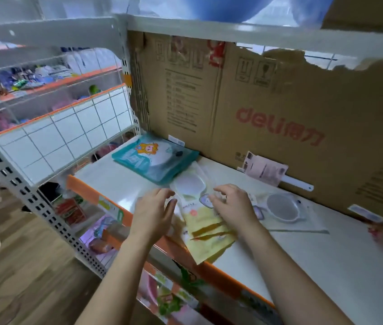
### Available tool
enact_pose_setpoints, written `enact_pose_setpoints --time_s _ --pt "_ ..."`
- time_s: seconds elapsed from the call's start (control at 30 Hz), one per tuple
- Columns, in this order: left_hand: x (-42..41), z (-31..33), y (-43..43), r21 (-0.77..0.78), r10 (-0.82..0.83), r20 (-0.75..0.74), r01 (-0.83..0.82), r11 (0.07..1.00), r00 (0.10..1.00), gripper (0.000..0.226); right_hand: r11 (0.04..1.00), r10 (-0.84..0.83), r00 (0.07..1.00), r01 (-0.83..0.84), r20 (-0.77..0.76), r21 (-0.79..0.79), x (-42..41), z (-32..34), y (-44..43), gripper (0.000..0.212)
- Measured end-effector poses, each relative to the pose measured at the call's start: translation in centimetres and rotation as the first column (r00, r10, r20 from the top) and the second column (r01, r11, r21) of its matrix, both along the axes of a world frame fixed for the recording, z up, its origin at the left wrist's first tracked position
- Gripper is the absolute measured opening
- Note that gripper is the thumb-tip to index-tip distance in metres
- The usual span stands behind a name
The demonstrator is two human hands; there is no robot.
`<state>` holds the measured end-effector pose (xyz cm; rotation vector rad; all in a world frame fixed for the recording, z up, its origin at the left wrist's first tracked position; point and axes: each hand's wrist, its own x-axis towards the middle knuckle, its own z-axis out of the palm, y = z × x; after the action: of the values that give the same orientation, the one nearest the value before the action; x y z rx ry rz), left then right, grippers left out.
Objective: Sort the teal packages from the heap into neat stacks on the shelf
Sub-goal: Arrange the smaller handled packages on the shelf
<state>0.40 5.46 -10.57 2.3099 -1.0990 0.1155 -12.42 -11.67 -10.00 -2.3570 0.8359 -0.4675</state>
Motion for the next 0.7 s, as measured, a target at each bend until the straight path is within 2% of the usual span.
enact_pose_setpoints --time_s 0.07,0.13,0.2,0.27,0.37,0.5,0.57,0.7 --pt "1.7 -0.2 0.3 0.014 -0.033 -0.003 0.033 0.999 0.999 0.022 1.000 -0.030 0.989 0.028 -0.148 -0.012 2.1 0.1 0.8 0.034" --pt "3.0 -0.5 0.6 0.025 -0.066 -0.012 0.066 0.998 0.998 0.027 0.994 -0.081 0.947 0.054 -0.310 -0.093 3.5 0.0 1.5 0.059" --pt "4.0 -0.8 0.8 0.030 -0.098 -0.010 0.098 0.995 0.995 0.028 0.985 -0.145 0.902 0.093 -0.407 -0.145 4.4 0.0 2.0 0.086" --pt "4.7 -1.0 0.9 0.036 -0.126 -0.027 0.127 0.991 0.992 0.021 0.979 -0.201 0.889 0.166 -0.411 -0.120 4.6 0.1 2.2 0.090" --pt "5.3 -1.3 0.5 0.019 -0.181 -0.034 0.181 0.983 0.983 0.020 0.961 -0.255 0.889 0.276 -0.380 0.002 4.3 0.2 2.2 0.088" --pt "5.3 -1.4 -0.6 0.030 -0.246 -0.045 0.247 0.968 0.968 0.021 0.904 -0.350 0.902 0.396 -0.252 0.162 3.1 0.6 2.2 0.093" --pt "5.1 -1.7 -1.0 0.028 -0.269 -0.039 0.270 0.962 0.962 0.020 0.861 -0.419 0.899 0.437 -0.127 0.260 2.0 0.6 2.2 0.081" --pt "4.6 -2.0 -1.8 0.086 -0.251 -0.036 0.253 0.963 0.967 0.030 0.770 -0.534 0.835 0.415 0.134 0.485 -0.6 0.2 2.1 0.023"
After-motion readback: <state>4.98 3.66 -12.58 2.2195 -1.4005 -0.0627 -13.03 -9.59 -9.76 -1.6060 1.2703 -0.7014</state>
